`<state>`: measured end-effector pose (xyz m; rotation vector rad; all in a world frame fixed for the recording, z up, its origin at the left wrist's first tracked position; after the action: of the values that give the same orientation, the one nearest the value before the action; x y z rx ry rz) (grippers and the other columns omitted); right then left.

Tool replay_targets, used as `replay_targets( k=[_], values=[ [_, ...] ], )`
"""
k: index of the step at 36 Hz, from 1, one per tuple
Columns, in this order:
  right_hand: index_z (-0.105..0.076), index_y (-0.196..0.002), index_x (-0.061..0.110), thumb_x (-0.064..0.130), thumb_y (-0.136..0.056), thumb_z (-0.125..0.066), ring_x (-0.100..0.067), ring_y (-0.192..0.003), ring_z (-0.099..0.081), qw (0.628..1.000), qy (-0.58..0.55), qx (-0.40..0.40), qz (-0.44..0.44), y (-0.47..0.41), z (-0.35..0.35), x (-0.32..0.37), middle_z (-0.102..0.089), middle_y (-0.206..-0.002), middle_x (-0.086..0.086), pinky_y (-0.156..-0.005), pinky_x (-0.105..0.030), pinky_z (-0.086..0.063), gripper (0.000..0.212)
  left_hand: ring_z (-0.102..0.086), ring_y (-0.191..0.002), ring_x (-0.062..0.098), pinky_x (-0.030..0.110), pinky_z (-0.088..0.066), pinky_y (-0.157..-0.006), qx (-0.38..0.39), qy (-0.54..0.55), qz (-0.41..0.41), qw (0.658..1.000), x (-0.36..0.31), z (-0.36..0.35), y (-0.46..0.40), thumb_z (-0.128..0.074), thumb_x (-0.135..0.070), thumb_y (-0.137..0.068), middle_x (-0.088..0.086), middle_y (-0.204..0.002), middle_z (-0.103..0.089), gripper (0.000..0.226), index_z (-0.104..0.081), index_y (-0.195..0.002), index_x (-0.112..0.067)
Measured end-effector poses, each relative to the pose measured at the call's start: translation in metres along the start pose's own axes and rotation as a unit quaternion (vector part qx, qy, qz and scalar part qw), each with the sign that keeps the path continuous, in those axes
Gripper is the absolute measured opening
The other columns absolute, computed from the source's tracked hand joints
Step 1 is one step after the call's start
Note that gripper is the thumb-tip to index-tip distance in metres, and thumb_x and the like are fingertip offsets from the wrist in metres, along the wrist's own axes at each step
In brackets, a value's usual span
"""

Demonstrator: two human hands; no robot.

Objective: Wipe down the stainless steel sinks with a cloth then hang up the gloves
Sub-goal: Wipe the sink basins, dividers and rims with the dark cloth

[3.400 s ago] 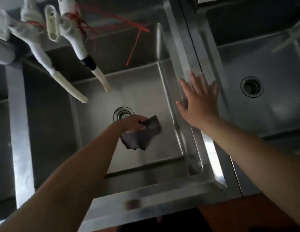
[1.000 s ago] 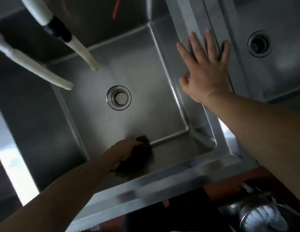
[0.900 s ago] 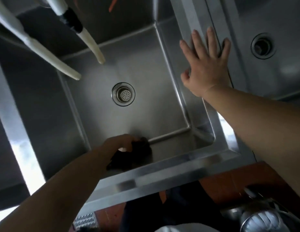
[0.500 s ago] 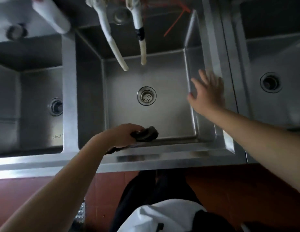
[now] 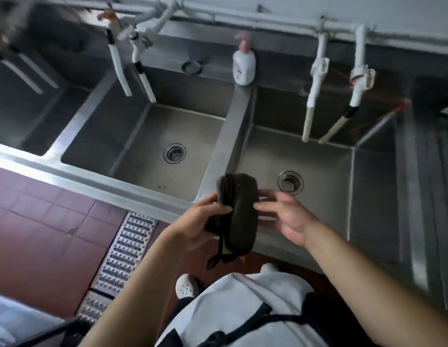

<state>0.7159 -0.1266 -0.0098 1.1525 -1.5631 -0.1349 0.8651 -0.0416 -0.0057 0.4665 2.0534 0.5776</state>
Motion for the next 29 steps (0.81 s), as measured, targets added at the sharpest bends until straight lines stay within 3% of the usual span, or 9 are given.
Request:
replay_targets(
  k=[3,10,13,16,18,20,24,27,29],
  values=[
    [-0.063,-0.115,0.012,-0.003,-0.085,-0.065,-0.022,-0.089,-0.071,0.998,0.030,-0.049,0.009,-0.009,-0.045,-0.015,-0.070,-0.102,-0.009,-0.074,-0.036,-0.056,0.033,-0.069,-0.108,0.032,0.045,-0.056,-0.091,-0.075,-0.042,-0.037,0.996,0.004,0.045,0.022,-0.078,-0.011,-0.075,0.013,-0.120,-0.070,0.055,-0.062,-0.127,-0.018],
    [-0.062,-0.107,0.011,0.001,-0.087,-0.066,-0.019,-0.084,-0.069,0.981,0.080,-0.171,0.053,-0.034,-0.147,-0.047,-0.069,-0.098,-0.008,-0.074,-0.034,-0.055,0.023,-0.073,-0.094,0.022,0.034,-0.060,-0.075,-0.174,-0.149,-0.134,0.964,-0.013,0.147,0.078,-0.073,0.007,-0.076,0.001,-0.105,-0.075,0.053,-0.067,-0.117,-0.027],
    [-0.064,-0.110,0.015,0.012,-0.087,-0.070,-0.018,-0.091,-0.066,0.969,0.113,-0.206,0.079,-0.041,-0.185,-0.050,-0.069,-0.104,-0.008,-0.084,-0.039,-0.054,0.023,-0.070,-0.093,0.022,0.042,-0.058,-0.081,-0.253,-0.304,-0.157,0.905,-0.043,0.177,0.099,-0.069,0.000,-0.075,-0.004,-0.101,-0.074,0.050,-0.064,-0.117,-0.028],
    [-0.058,-0.130,0.030,0.042,-0.075,-0.078,-0.014,-0.112,-0.064,0.989,0.113,-0.082,0.057,-0.054,-0.226,-0.052,-0.068,-0.118,0.006,-0.101,-0.043,-0.047,0.060,-0.066,-0.089,0.024,0.037,-0.053,-0.075,-0.303,-0.419,-0.183,0.836,-0.077,0.190,0.112,-0.061,-0.013,-0.074,-0.001,-0.096,-0.070,0.047,-0.059,-0.115,-0.035],
    [-0.051,-0.136,0.040,0.054,-0.069,-0.077,-0.005,-0.116,-0.062,0.993,0.106,-0.004,0.043,-0.067,-0.250,-0.050,-0.066,-0.124,0.015,-0.097,-0.034,-0.048,0.074,-0.065,-0.091,0.024,0.038,-0.054,-0.077,-0.276,-0.428,-0.191,0.839,-0.096,0.193,0.109,-0.060,-0.018,-0.075,0.001,-0.099,-0.067,0.050,-0.057,-0.121,-0.039],
    [-0.060,-0.126,0.040,0.043,-0.079,-0.072,-0.006,-0.110,-0.066,0.995,0.077,0.011,0.061,-0.085,-0.265,-0.041,-0.070,-0.121,0.009,-0.080,-0.023,-0.054,0.049,-0.065,-0.096,0.023,0.040,-0.054,-0.084,-0.202,-0.432,-0.190,0.858,-0.107,0.192,0.098,-0.063,-0.022,-0.076,0.005,-0.106,-0.065,0.055,-0.056,-0.128,-0.036],
    [-0.071,-0.108,0.025,0.015,-0.087,-0.066,-0.029,-0.095,-0.073,0.994,-0.011,-0.096,0.047,-0.137,-0.262,-0.033,-0.075,-0.106,-0.011,-0.072,-0.041,-0.060,0.023,-0.064,-0.115,0.015,0.039,-0.054,-0.097,-0.044,-0.247,-0.095,0.963,-0.110,0.211,0.076,-0.074,-0.015,-0.077,0.006,-0.127,-0.064,0.071,-0.051,-0.143,-0.029],
    [-0.072,-0.100,0.018,0.006,-0.089,-0.063,-0.029,-0.077,-0.074,0.992,-0.061,-0.114,-0.004,-0.188,-0.255,-0.034,-0.076,-0.096,-0.013,-0.055,-0.035,-0.057,0.019,-0.066,-0.110,0.011,0.031,-0.054,-0.095,-0.095,-0.227,-0.093,0.965,-0.130,0.262,0.061,-0.070,-0.013,-0.081,0.000,-0.115,-0.071,0.046,-0.065,-0.120,-0.037],
    [-0.071,-0.102,0.018,0.008,-0.088,-0.063,-0.030,-0.080,-0.074,0.985,-0.108,-0.125,-0.042,-0.226,-0.249,-0.033,-0.076,-0.100,-0.014,-0.057,-0.036,-0.057,0.019,-0.064,-0.114,0.014,0.030,-0.054,-0.096,-0.183,-0.265,-0.098,0.942,-0.147,0.310,0.053,-0.067,-0.005,-0.089,-0.005,-0.116,-0.069,0.042,-0.064,-0.110,-0.041]
  ],
)
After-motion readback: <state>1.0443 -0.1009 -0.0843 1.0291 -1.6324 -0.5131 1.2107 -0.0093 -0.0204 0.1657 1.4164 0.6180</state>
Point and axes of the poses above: each hand's wrist, its own y-axis away from the middle knuckle, its own z-axis out of the back of the hand, x = y × z, the point moved 6 cm from there along -y, towards the middle knuckle
